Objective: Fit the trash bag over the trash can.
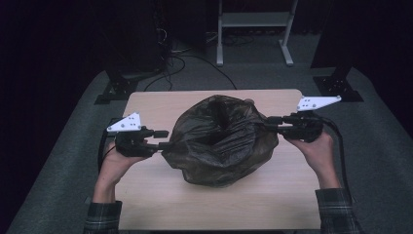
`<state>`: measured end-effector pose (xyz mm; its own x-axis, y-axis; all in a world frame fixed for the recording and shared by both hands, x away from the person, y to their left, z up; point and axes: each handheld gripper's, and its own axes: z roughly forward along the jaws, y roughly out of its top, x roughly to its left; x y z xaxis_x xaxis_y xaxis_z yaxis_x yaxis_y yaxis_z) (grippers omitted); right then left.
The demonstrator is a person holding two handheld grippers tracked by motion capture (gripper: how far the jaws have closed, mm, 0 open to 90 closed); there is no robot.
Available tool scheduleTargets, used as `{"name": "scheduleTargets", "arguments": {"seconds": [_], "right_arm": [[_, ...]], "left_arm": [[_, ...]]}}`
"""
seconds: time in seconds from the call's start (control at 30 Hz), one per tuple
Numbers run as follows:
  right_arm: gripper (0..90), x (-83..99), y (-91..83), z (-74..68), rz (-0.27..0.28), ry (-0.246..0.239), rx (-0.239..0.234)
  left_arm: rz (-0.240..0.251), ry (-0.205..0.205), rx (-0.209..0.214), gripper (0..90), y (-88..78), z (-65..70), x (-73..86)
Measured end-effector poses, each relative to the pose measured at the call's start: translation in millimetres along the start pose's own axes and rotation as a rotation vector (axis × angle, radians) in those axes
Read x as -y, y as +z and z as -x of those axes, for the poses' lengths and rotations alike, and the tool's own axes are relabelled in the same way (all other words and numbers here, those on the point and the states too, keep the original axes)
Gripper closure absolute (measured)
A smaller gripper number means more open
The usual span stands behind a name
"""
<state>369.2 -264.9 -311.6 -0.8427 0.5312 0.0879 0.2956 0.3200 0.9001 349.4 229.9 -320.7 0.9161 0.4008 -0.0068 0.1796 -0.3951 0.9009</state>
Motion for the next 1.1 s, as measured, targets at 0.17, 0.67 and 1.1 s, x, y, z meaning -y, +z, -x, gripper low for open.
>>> {"name": "scheduleTargets", "arguments": {"seconds": [0.17, 0.67, 1.1], "right_arm": [[47.1, -13.2, -0.2, 3.0, 0.058, 0.001, 0.038], [79.0, -55.1, 71.3, 21.2, -0.031, -0.015, -0.001], [72.0, -50.0, 100.7, 48.2, -0.058, 0.064, 0.086]], "left_arm": [[0.023, 0.004, -0.051, 38.9, 6.5, -8.1, -11.9], [0.046, -0.014, -0.033, 33.8, 38.0, -21.6, -22.4], [0.090, -0.038, -0.036, 29.2, 35.3, -23.2, -16.8]]}}
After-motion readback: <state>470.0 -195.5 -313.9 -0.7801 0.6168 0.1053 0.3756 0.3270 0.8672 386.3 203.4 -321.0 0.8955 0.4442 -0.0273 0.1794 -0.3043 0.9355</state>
